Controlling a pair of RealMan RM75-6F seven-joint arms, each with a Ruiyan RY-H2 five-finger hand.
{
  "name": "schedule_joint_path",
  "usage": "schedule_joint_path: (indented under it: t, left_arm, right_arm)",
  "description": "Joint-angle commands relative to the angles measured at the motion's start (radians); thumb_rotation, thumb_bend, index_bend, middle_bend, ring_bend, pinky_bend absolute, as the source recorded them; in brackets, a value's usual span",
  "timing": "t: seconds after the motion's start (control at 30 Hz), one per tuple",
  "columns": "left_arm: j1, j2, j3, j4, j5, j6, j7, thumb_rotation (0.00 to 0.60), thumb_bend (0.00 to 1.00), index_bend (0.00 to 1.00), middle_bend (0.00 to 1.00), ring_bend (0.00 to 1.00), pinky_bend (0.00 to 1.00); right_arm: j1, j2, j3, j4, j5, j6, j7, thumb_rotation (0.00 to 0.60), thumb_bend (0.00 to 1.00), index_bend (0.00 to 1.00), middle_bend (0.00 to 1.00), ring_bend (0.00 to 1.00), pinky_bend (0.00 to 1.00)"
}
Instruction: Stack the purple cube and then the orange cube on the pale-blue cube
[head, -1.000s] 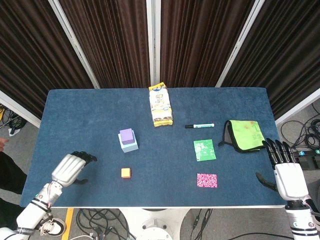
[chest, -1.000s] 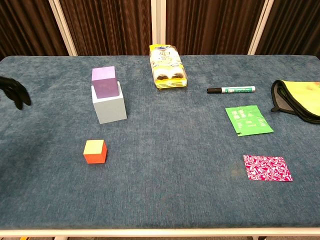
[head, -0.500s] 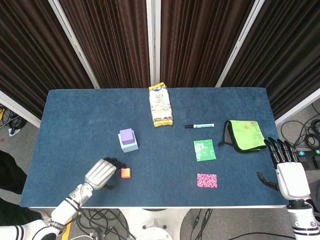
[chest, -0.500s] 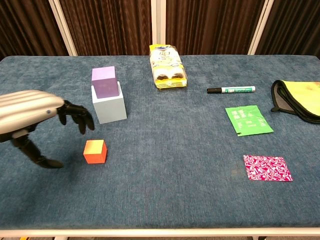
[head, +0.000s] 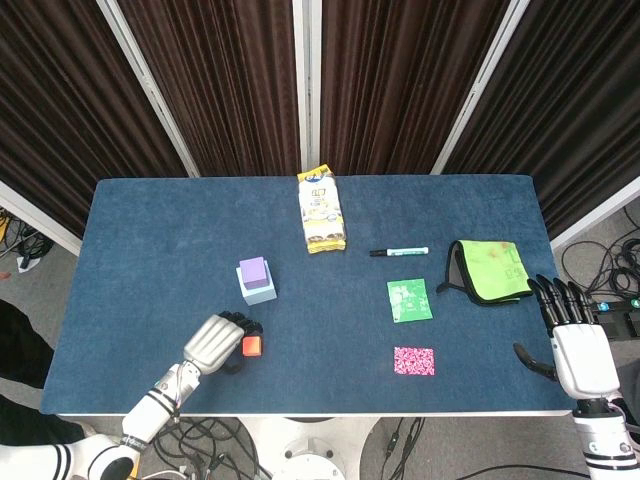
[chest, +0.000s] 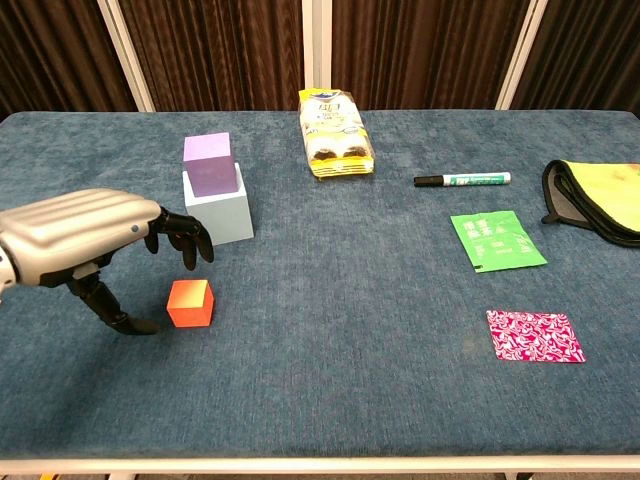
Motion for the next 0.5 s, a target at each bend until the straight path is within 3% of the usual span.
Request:
schedule_joint_path:
  t: [0.03, 0.5]
  left_arm:
    - [0.003, -0.025, -0.005, 0.026, 0.001, 0.008, 0.001, 0.600, 0.15, 0.38, 0.48, 0.32, 0.37]
    - [0.006, -0.087, -0.013, 0.107, 0.003, 0.008, -0.011, 0.600, 0.17, 0.38, 0.50, 0.34, 0.38]
  right_arm:
    - [-0.001, 0.001, 0.000, 0.001, 0.000, 0.002, 0.002, 0.600, 0.13, 0.02, 0.06, 0.00, 0.00]
    - [0.000, -0.001, 0.000, 0.005, 0.004, -0.001, 0.003, 0.600, 0.13, 0.02, 0.06, 0.00, 0.00]
